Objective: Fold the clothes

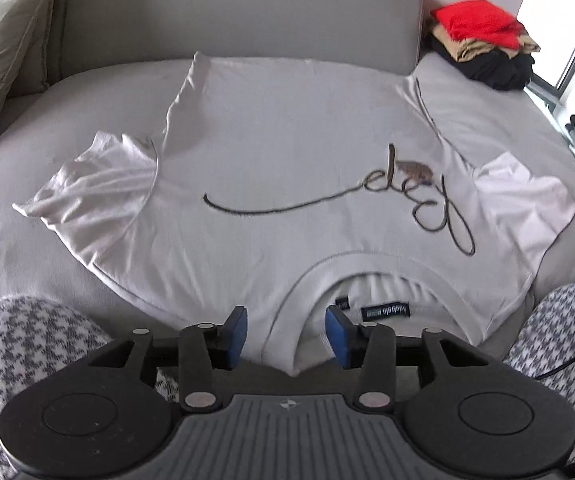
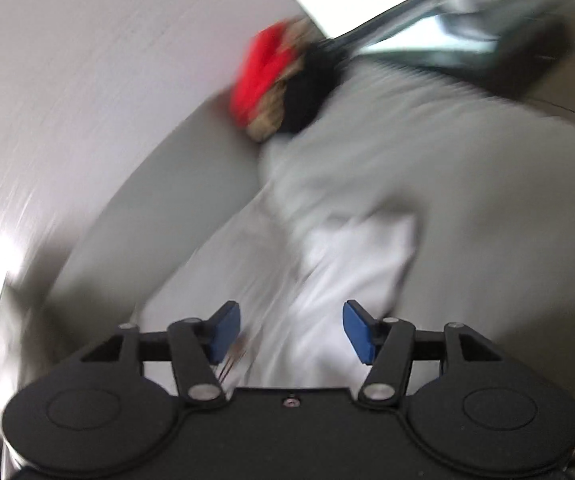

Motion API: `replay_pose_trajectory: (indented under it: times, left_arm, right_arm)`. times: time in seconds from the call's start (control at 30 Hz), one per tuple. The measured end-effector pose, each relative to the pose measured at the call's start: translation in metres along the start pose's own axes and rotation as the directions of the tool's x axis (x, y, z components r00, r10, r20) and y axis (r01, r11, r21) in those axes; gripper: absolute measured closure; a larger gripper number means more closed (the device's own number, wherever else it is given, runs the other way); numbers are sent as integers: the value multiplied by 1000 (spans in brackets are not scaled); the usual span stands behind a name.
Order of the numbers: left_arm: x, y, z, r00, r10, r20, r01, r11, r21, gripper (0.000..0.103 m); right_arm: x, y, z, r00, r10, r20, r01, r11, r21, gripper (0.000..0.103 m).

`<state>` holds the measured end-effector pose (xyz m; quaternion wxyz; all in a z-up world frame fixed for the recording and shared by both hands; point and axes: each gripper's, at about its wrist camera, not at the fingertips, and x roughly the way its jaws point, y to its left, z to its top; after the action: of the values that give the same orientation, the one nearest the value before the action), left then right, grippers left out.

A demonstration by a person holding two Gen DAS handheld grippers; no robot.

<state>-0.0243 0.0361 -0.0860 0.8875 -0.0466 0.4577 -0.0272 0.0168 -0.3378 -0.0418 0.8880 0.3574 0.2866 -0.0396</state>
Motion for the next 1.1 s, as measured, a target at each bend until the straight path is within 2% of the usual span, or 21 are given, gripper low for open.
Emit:
replay_pose_trajectory:
  times: [0.07,0.13,0.23,0.47,0.53,0.6,0.67,0.83,1.0,1.1]
  left_arm:
    - [0,2,0,1000,-6,-3,6,1000,-7,58]
    - [2,4,-1,1000,-7,-14,7,1000,-9,58]
    - [4,6,-1,1000,0,-18,0,1000,-2,58]
    - [9,0,-1,1000,-3,-26,3,1000,13,57]
    - [9,-1,-2,1000,-6,-28,6,1000,19,56]
    - [9,-1,-3,1000,-7,-30,7,1000,18,56]
    - [8,0,-2,1000,-6,-28,6,1000,13,56]
    - [5,-1,-2,1000,-21,-12,21,1000,11,56]
    - [2,2,-6,999,-36,-2,36,999,-1,56]
    - [0,3,-9,999,-45,3,45,999,-9,56]
  right_arm:
    - [6,-24,17,997,-58,43,55,996,77,61]
    - [18,-46,26,995,-98,18,95,987,131,63]
    - [27,-70,29,999,-52,-10,52,978,202,69]
    - [47,-64,39,999,5,-40,-3,998,62,71]
    - [51,-61,40,999,4,-44,-2,999,45,79]
    - [54,-57,40,999,2,-47,-1,1000,28,95]
    - [52,-55,40,999,11,-35,-9,999,33,98]
    - [40,-44,44,999,32,18,-33,998,59,99]
    - [36,9,40,999,-1,50,8,990,-138,99]
    - [36,55,25,999,8,40,6,945,-328,99]
